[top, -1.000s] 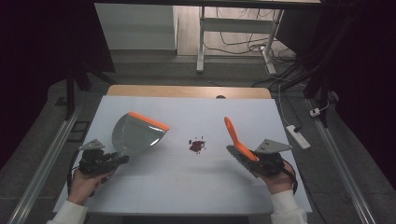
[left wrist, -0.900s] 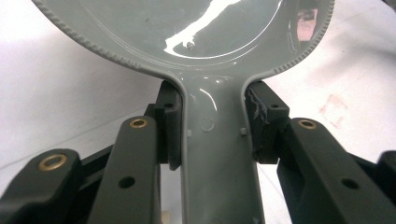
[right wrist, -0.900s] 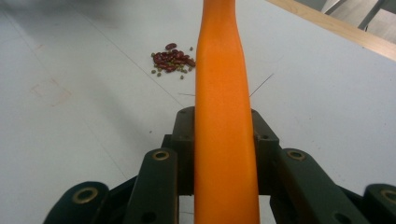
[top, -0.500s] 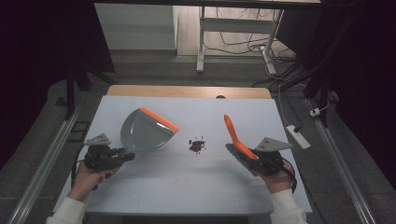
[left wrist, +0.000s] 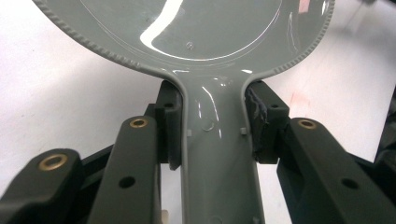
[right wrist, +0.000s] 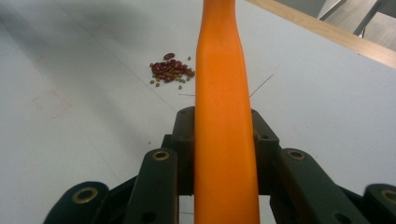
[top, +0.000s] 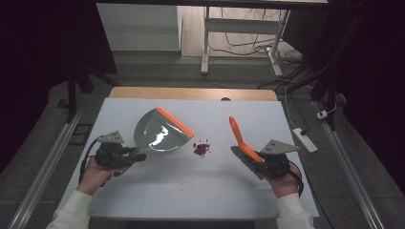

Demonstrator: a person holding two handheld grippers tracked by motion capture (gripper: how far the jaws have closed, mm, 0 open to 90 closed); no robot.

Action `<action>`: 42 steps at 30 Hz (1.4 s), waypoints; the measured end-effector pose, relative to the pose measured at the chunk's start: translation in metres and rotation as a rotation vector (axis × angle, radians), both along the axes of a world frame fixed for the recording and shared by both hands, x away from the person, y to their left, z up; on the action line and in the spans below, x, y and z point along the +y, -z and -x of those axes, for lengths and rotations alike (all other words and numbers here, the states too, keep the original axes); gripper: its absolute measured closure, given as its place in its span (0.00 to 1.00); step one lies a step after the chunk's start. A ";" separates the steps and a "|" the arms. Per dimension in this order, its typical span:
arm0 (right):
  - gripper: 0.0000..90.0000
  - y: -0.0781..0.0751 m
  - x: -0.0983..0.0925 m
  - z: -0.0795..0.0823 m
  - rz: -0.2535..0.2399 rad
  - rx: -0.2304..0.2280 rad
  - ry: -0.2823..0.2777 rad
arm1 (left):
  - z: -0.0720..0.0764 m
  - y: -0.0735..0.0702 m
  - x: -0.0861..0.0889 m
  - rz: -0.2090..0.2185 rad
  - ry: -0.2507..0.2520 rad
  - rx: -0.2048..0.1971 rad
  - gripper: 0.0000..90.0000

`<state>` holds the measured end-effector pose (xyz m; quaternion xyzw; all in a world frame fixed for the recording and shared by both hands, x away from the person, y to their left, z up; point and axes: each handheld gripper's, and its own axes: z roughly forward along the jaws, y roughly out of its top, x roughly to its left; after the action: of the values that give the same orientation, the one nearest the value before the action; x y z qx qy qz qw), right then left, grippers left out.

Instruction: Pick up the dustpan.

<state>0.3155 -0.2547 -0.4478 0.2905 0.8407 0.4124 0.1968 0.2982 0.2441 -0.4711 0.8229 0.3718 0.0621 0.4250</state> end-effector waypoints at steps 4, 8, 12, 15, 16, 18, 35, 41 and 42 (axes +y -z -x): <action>0.78 0.001 0.000 0.000 0.006 0.001 -0.003 | 0.010 0.002 0.007 -0.017 0.019 0.000 0.69; 0.78 0.001 0.001 0.000 0.005 0.001 -0.001 | 0.018 0.004 0.015 -0.027 0.052 0.006 0.69; 0.78 0.002 0.003 0.000 0.009 0.003 -0.004 | 0.022 0.006 0.016 -0.049 0.091 0.017 0.69; 0.78 0.003 0.007 -0.001 0.015 0.006 -0.014 | 0.022 0.008 0.013 -0.066 0.117 0.024 0.69; 0.78 0.003 0.007 -0.001 0.015 0.006 -0.014 | 0.021 0.008 0.011 -0.073 0.126 0.026 0.69; 0.78 0.004 0.007 -0.001 0.016 0.009 -0.015 | 0.021 0.010 0.010 -0.083 0.133 0.033 0.69; 0.78 0.004 0.012 -0.003 0.019 0.007 -0.024 | 0.014 0.028 -0.023 -0.173 0.205 0.108 0.69; 0.78 0.005 0.016 -0.004 0.026 0.011 -0.034 | 0.009 0.032 -0.032 -0.185 0.209 0.133 0.69; 0.78 0.005 0.016 -0.004 0.026 0.011 -0.034 | 0.009 0.032 -0.032 -0.185 0.211 0.134 0.69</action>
<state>0.3195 -0.2387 -0.4532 0.2760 0.8518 0.4031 0.1889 0.2895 0.2117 -0.5034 0.8953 0.3037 -0.0041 0.3259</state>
